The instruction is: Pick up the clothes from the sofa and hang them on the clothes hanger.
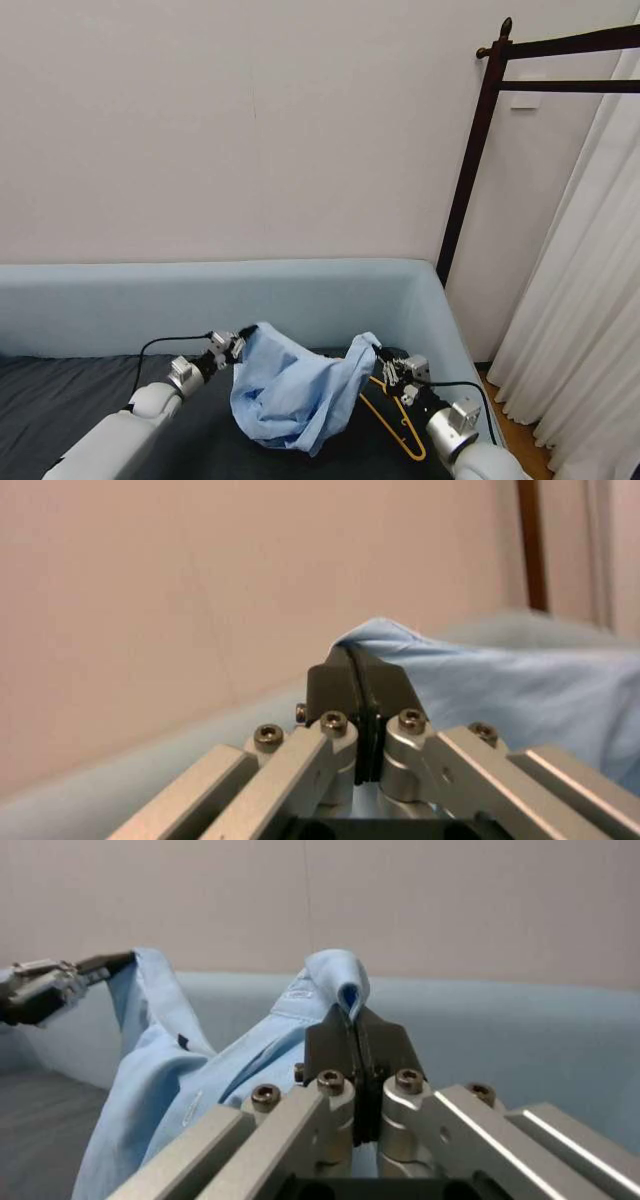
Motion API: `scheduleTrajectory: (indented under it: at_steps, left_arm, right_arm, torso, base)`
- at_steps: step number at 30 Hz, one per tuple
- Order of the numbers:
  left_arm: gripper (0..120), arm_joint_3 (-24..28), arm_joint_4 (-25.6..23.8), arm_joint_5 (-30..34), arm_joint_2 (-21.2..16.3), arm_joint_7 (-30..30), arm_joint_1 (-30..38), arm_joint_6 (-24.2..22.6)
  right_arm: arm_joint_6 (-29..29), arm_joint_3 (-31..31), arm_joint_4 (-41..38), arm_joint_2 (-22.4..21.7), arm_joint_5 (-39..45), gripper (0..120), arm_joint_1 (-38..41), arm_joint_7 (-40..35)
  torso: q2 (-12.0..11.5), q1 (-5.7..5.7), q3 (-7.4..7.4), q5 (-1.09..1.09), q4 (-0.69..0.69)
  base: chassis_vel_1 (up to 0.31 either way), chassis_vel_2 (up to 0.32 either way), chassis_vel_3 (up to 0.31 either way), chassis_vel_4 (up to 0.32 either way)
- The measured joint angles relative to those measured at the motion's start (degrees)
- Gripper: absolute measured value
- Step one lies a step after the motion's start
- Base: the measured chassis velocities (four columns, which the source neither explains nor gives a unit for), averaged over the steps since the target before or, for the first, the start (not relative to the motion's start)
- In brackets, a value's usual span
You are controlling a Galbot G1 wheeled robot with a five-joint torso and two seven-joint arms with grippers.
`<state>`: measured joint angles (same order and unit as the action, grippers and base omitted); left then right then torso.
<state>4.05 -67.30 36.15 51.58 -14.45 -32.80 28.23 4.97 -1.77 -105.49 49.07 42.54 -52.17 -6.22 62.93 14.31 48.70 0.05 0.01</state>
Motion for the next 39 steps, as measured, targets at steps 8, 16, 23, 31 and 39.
scheduleTrajectory:
  at_steps: [8,16,23,31,39]
  left_arm:
    - [0,-3.3,-22.3,2.2,-7.7,18.8,-1.8,-13.9]
    - [0,-3.5,-33.4,5.5,-13.7,34.9,3.3,-28.8]
    - [0,-1.1,-30.9,6.8,-12.3,39.3,11.6,-32.7]
    - [0,-4.3,-39.5,11.7,-14.3,44.3,10.0,-37.2]
    - [0,-11.3,-50.1,12.2,-21.3,46.1,-2.6,-36.8]
  right_arm:
    - [0.6,-6.6,3.0,-1.0,6.0,0,16.2,2.3]
    - [1.2,-14.7,13.5,2.1,13.9,0,36.9,3.4]
    - [3.4,-20.1,21.5,5.1,18.2,0,47.8,7.1]
    - [4.8,-21.8,21.0,4.7,22.2,0,53.9,11.5]
    - [5.1,-21.7,11.4,0.5,22.7,0,50.2,13.4]
  torso:
    - [0.0,0.00,0.00,0.02,-0.03]
    - [0.0,0.00,0.00,0.00,-0.01]
    - [0.0,0.01,0.01,0.00,-0.02]
    - [0.0,0.02,0.00,0.01,-0.05]
    - [0.0,-0.01,-0.01,0.00,0.02]
  base:
    - [0.000,0.000,0.000,0.000]
    - [0.000,0.000,0.000,0.000]
    - [0.000,0.000,0.000,0.000]
    - [0.000,0.000,0.000,0.000]
    - [0.000,0.000,0.000,0.000]
